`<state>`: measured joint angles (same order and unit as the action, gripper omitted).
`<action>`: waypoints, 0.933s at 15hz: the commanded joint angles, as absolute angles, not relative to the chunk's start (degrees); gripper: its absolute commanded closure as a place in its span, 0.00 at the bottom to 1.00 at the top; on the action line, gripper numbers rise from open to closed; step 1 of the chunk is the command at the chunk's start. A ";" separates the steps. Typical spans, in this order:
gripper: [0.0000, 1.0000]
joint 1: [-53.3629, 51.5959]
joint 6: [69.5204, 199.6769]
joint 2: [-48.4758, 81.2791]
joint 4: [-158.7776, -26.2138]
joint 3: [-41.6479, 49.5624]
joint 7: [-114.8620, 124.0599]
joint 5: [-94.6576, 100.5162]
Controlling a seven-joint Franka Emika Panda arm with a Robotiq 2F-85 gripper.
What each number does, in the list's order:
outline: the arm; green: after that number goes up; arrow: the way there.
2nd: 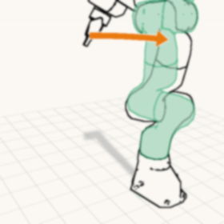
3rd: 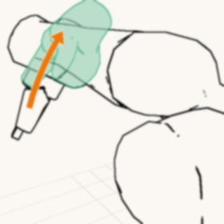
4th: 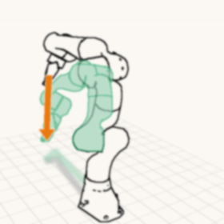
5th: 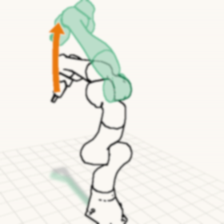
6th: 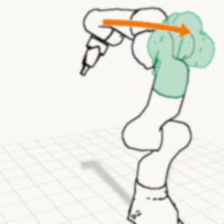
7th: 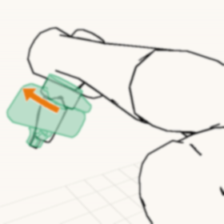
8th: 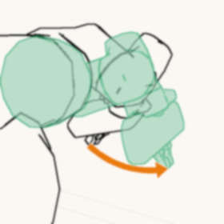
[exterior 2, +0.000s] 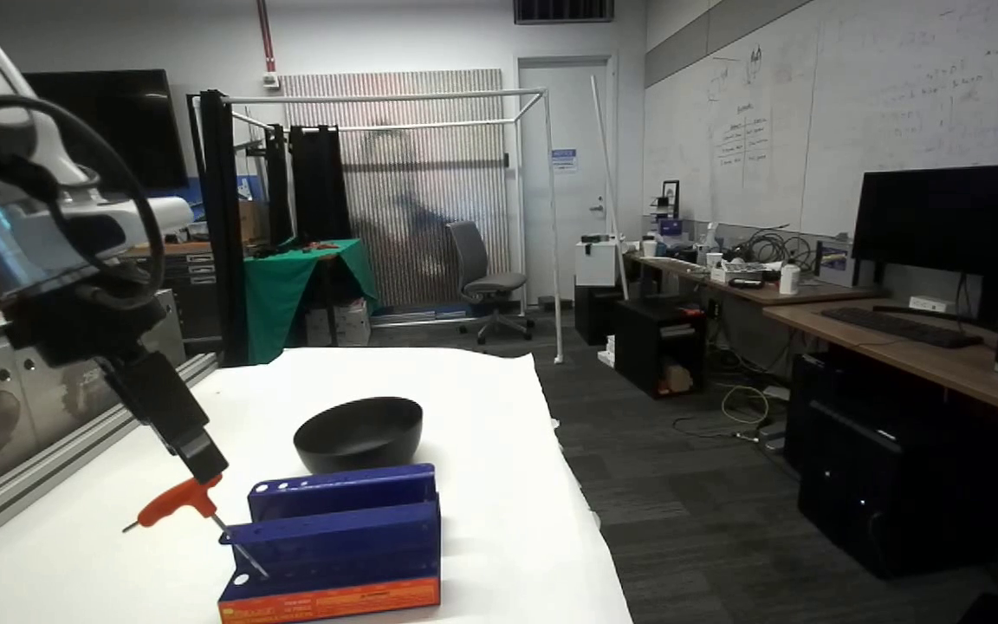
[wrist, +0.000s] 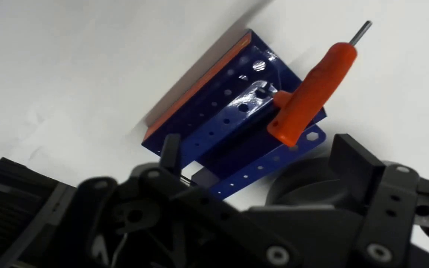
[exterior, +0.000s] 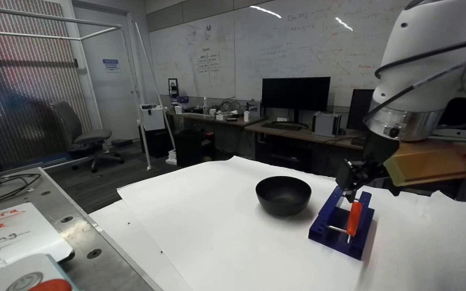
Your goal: Put the orange object in the bowl
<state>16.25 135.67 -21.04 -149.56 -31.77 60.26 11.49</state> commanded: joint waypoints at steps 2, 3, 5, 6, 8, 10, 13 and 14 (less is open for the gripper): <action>0.00 12.81 129.81 -9.54 -142.02 -28.08 75.28 22.02; 0.14 10.95 129.49 -7.65 -141.24 -26.02 76.56 22.55; 0.34 7.18 128.10 -4.73 -139.57 -22.67 78.39 21.93; 0.38 5.43 128.55 -3.54 -139.28 -21.14 79.28 22.03; 0.47 2.06 128.70 -1.85 -138.23 -18.45 79.61 20.66; 0.65 -0.71 129.14 -0.73 -137.65 -16.57 80.23 20.43; 0.86 -3.76 129.06 -0.25 -136.83 -14.69 81.46 20.80; 0.95 -4.51 128.80 -0.51 -136.72 -14.26 82.08 21.32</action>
<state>-1.34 130.08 -0.81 -138.70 -16.40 79.69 20.66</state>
